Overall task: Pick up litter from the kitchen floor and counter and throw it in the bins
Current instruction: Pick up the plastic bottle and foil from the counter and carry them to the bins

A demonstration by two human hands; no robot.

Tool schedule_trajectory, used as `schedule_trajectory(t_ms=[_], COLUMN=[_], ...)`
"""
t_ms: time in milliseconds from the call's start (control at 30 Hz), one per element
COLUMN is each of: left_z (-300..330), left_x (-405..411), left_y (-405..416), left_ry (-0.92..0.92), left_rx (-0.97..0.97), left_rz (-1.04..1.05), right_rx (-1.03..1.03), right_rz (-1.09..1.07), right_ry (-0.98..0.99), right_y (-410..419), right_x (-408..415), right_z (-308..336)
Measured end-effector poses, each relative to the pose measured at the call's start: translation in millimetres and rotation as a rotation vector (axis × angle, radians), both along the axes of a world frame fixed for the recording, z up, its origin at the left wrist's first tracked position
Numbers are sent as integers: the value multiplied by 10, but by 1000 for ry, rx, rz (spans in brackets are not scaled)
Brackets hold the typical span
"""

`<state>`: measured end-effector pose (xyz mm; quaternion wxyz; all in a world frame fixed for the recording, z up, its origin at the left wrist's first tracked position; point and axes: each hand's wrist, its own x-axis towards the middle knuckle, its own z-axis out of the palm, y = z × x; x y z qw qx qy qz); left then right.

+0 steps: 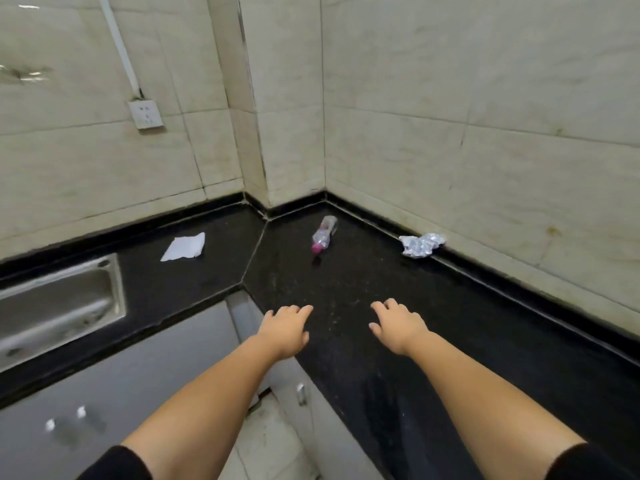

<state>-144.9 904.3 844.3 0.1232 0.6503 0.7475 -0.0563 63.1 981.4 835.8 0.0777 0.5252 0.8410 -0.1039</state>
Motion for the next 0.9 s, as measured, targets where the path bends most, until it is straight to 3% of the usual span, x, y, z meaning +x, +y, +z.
schedule_trajectory(t_ms=[467, 600, 700, 900], left_z=[-439, -682, -873, -1176], left_x=[-553, -710, -798, -884], left_y=[2362, 3121, 3550, 4084], left_ry=[-20, -33, -31, -125], left_rx=[-12, 25, 96, 134], left_rz=[-162, -119, -43, 155], right_rx=[-19, 40, 111, 50], right_rz=[-276, -332, -316, -370], right_ry=[5, 6, -132, -225], right_y=[2125, 2907, 3389, 3860], right_x=[-224, -214, -144, -3], right_z=[-373, -564, -695, -1068])
